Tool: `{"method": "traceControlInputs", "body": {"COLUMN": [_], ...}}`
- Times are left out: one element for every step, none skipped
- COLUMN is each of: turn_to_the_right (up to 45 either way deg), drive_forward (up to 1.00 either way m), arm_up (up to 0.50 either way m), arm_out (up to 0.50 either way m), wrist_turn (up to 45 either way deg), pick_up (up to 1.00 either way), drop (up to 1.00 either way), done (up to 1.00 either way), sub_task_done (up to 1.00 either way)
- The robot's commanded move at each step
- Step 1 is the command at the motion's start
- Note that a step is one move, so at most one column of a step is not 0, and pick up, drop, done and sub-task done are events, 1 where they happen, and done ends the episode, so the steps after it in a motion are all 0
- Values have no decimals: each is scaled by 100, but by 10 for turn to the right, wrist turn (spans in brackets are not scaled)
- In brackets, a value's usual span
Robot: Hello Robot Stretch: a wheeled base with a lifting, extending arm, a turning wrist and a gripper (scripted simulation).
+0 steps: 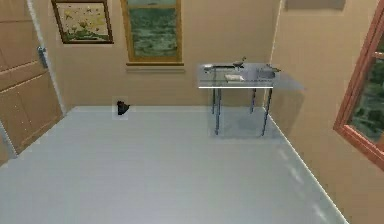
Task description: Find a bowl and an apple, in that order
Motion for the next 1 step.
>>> {"method": "traceControlInputs", "body": {"turn_to_the_right": [-120], "drive_forward": [0], "arm_up": [0], "arm_out": [0], "wrist_turn": [0], "pick_up": [0], "drop": [0], "done": [0], "sub_task_done": [0]}}
